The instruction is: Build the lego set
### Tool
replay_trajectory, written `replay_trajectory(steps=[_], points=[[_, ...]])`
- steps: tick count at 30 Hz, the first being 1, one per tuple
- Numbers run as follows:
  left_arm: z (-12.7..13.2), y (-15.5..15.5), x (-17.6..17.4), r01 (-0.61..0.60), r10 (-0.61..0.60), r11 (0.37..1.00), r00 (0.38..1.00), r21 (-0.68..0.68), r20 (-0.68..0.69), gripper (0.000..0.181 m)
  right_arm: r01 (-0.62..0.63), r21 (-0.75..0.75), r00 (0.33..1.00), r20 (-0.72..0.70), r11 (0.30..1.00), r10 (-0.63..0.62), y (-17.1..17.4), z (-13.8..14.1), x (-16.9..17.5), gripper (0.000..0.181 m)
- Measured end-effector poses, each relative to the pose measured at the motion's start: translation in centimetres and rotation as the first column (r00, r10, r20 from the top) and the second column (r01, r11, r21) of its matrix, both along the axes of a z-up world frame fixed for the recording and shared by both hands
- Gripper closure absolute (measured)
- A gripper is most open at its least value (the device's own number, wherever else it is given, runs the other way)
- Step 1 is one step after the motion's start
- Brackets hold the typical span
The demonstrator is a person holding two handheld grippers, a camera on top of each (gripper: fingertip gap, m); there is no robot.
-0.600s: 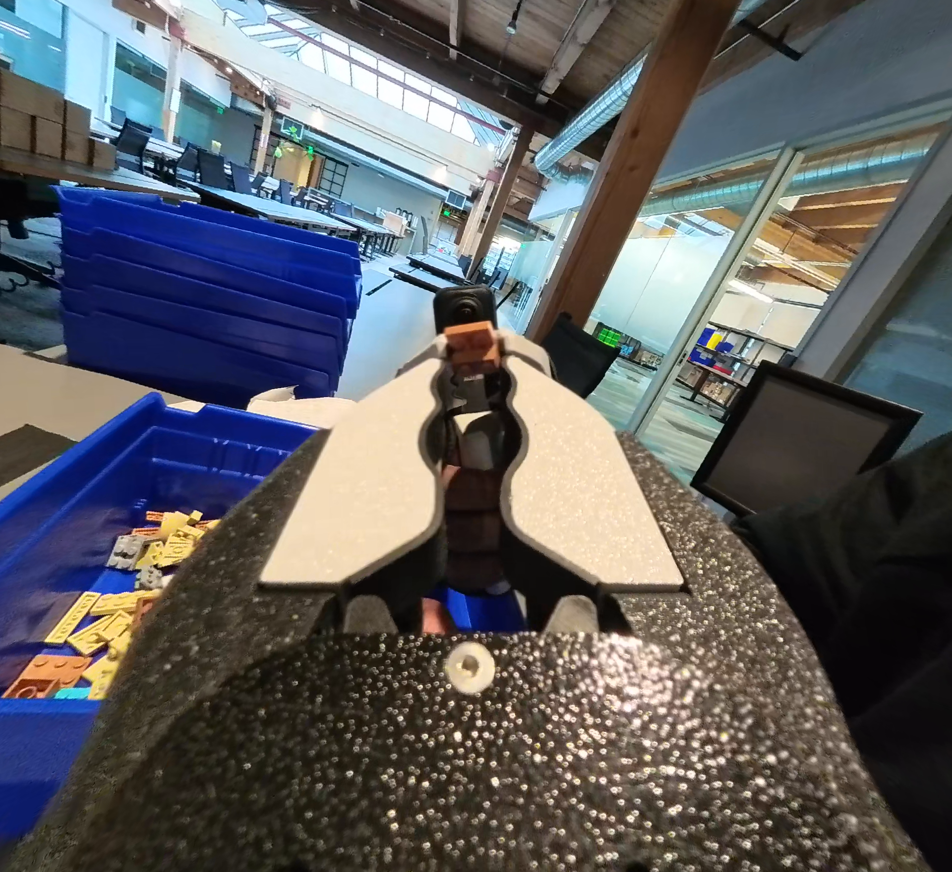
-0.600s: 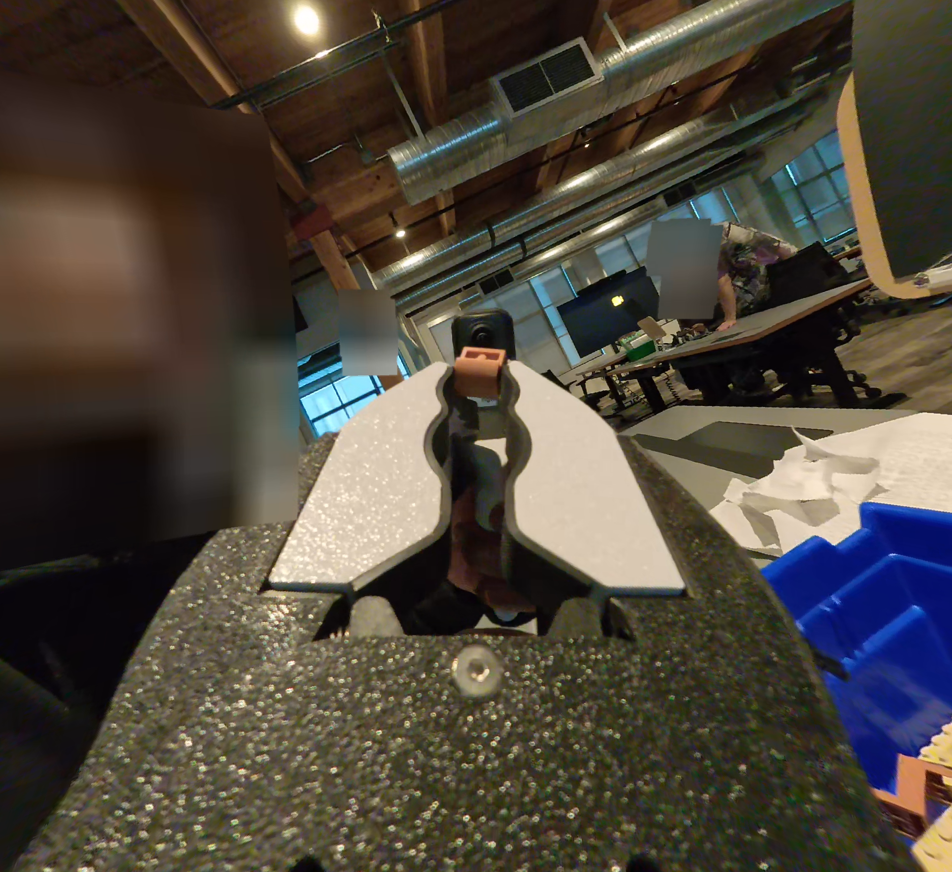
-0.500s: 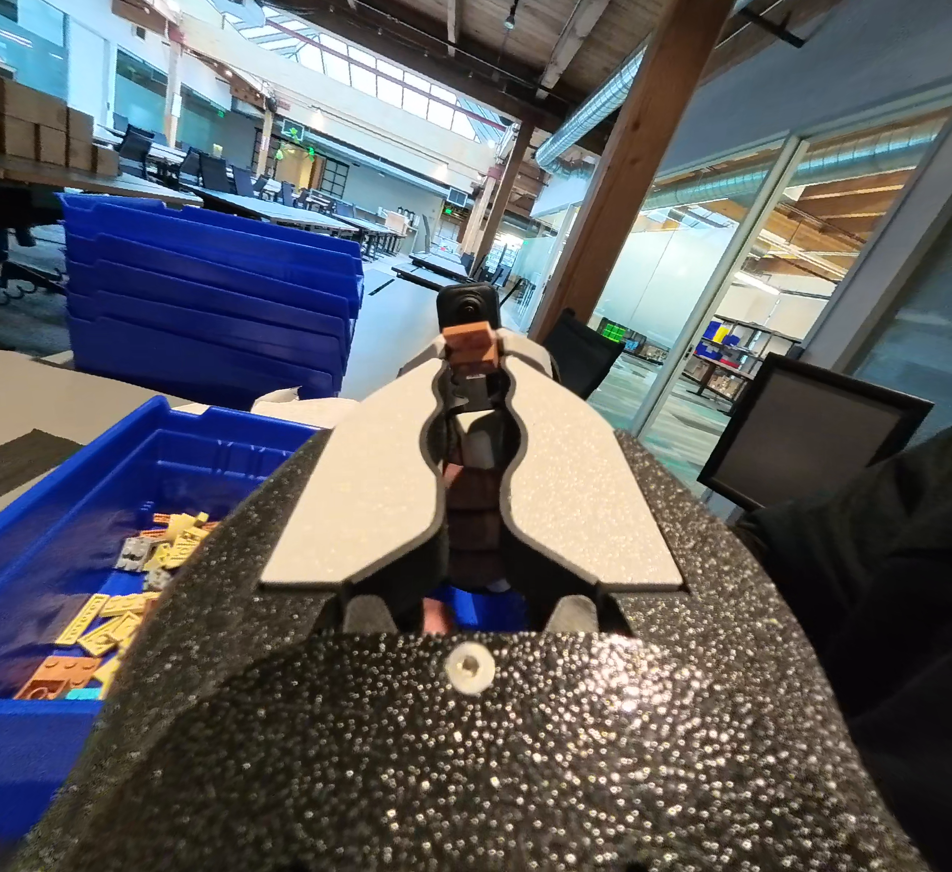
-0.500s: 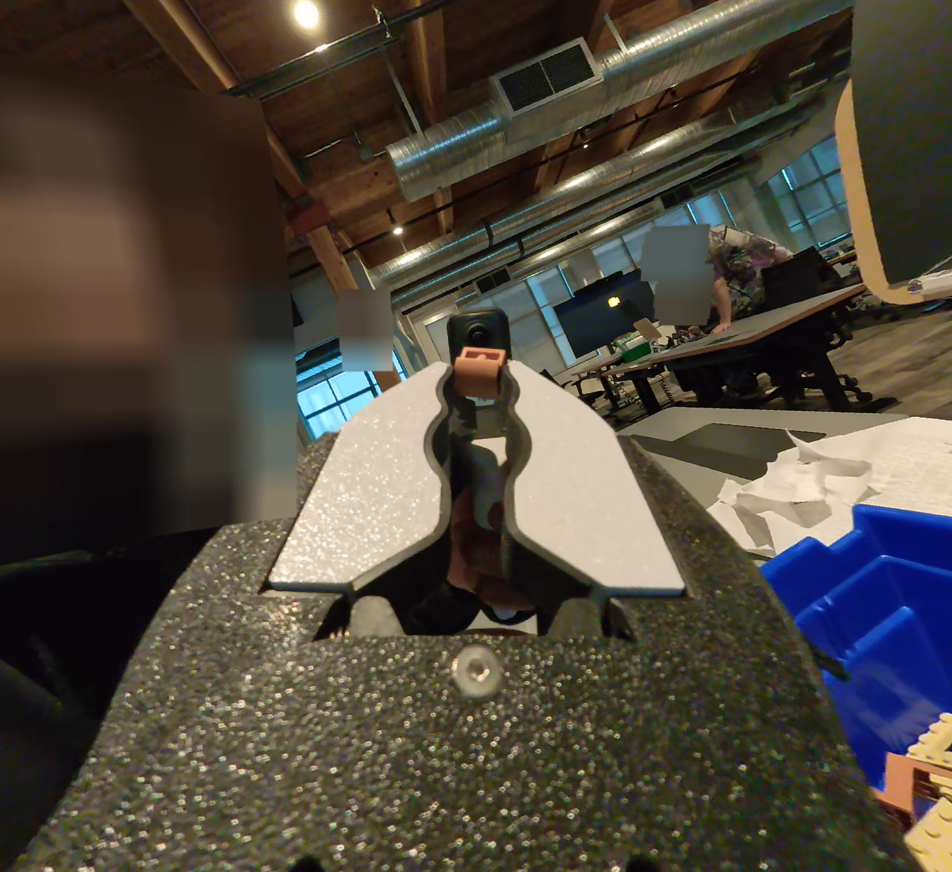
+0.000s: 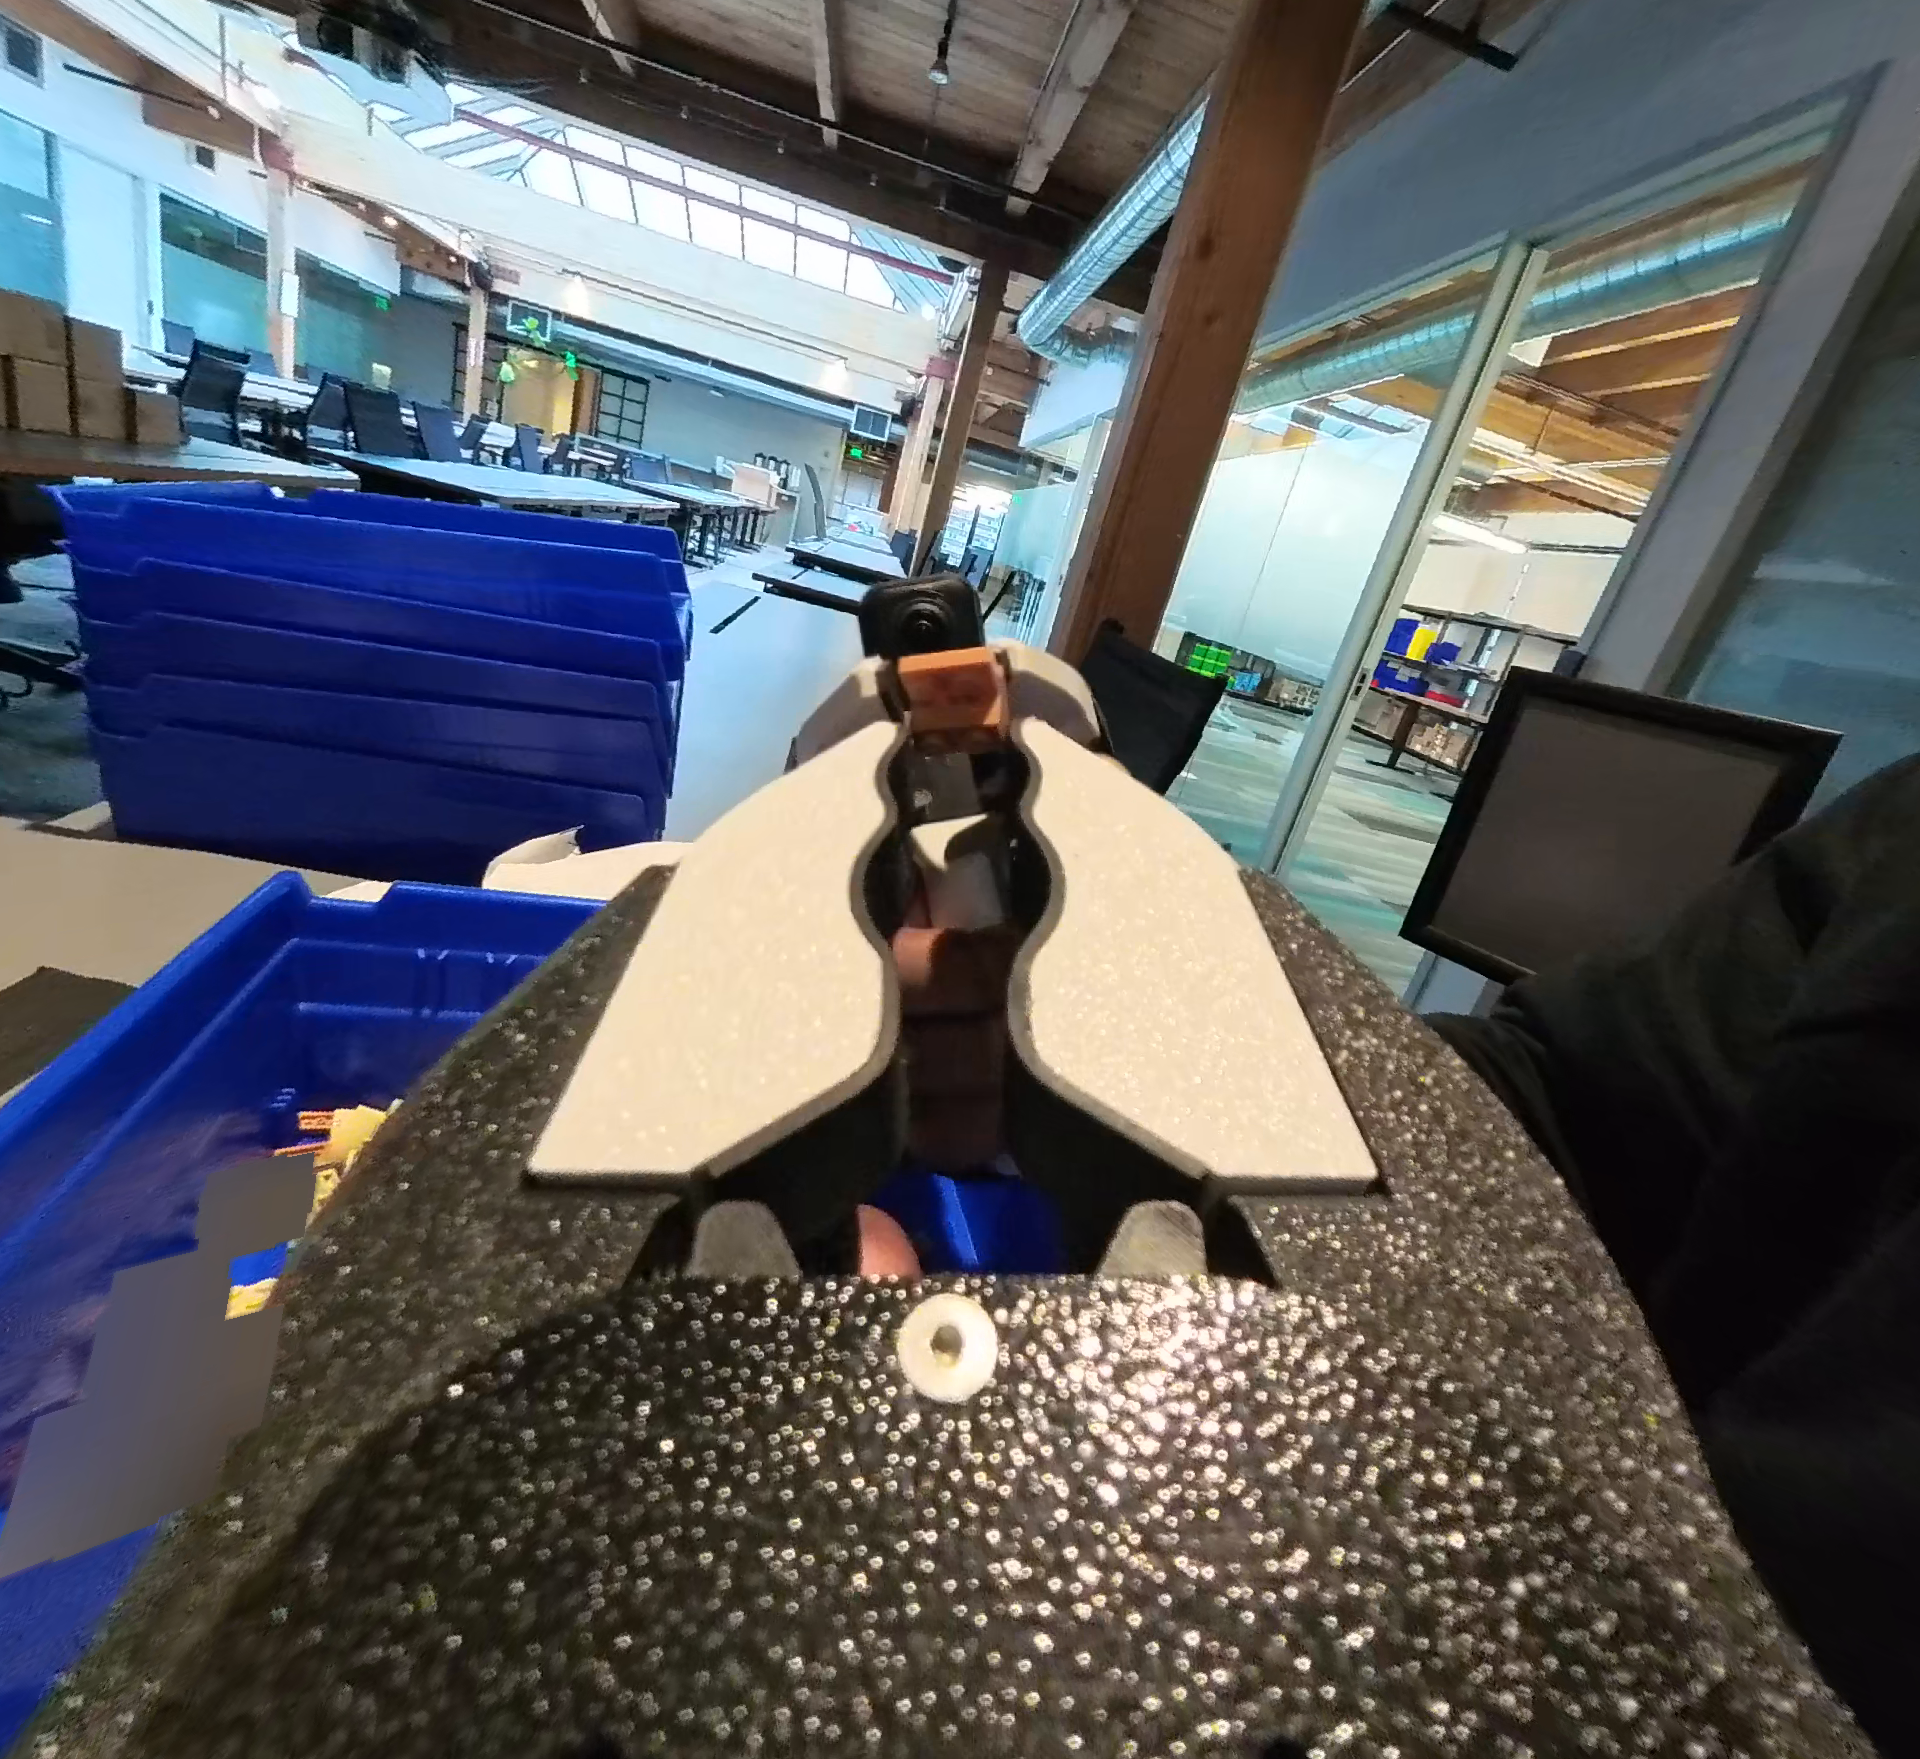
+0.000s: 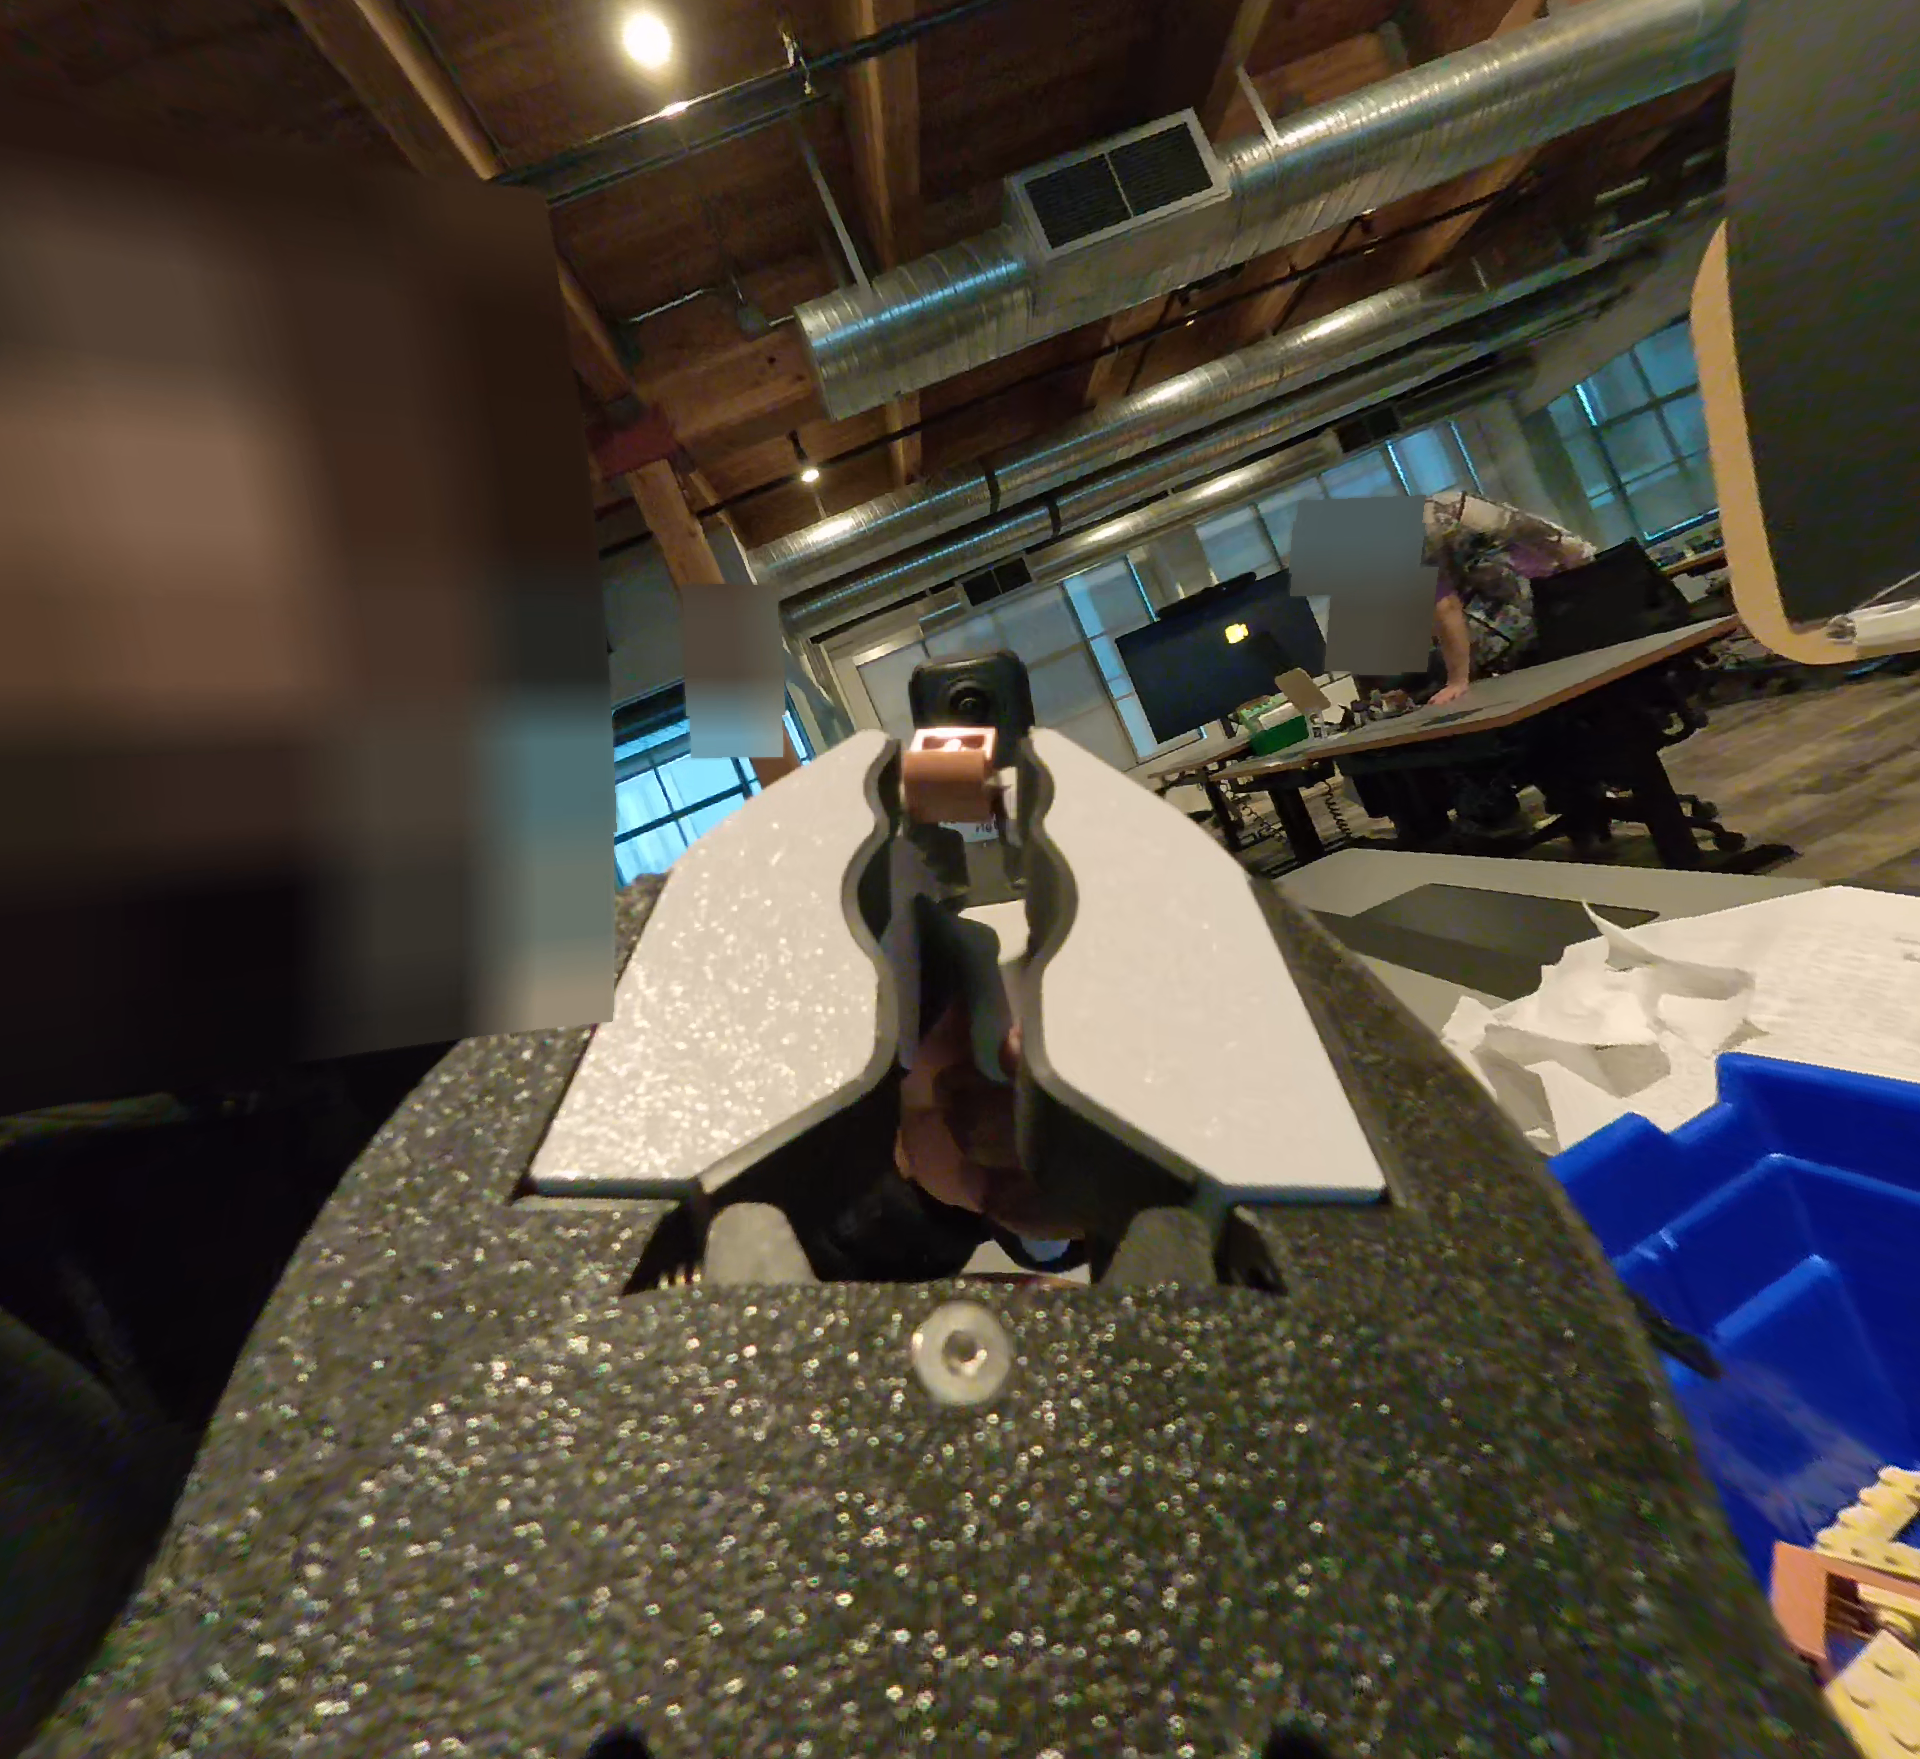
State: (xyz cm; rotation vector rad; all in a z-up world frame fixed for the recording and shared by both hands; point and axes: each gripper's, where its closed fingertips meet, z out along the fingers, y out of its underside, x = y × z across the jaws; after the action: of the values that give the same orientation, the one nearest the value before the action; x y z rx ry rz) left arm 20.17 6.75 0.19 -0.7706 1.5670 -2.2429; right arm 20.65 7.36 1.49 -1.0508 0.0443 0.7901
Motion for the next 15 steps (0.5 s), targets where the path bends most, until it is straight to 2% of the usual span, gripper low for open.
replay_trajectory(steps=[4,8,15], points=[[-0.1,0.1,-0.2,0.011,-0.011,1.000,1.000,0.004,0.004,0.166,0.035,-0.027,0.999,0.033,0.999,-0.034,-0.3,-0.2,0.0,0.161],[-0.2,0.9,-0.6,0.012,-0.012,1.000,1.000,-0.004,0.007,0.165,0.122,-0.095,0.985,0.133,0.988,-0.109,-0.5,-1.2,-0.5,0.163],[-2.5,3.2,-2.1,-0.106,0.105,0.991,0.994,0.081,0.025,0.165,0.280,-0.160,0.906,0.371,0.947,-0.205,-0.4,-3.0,-2.6,0.163]])
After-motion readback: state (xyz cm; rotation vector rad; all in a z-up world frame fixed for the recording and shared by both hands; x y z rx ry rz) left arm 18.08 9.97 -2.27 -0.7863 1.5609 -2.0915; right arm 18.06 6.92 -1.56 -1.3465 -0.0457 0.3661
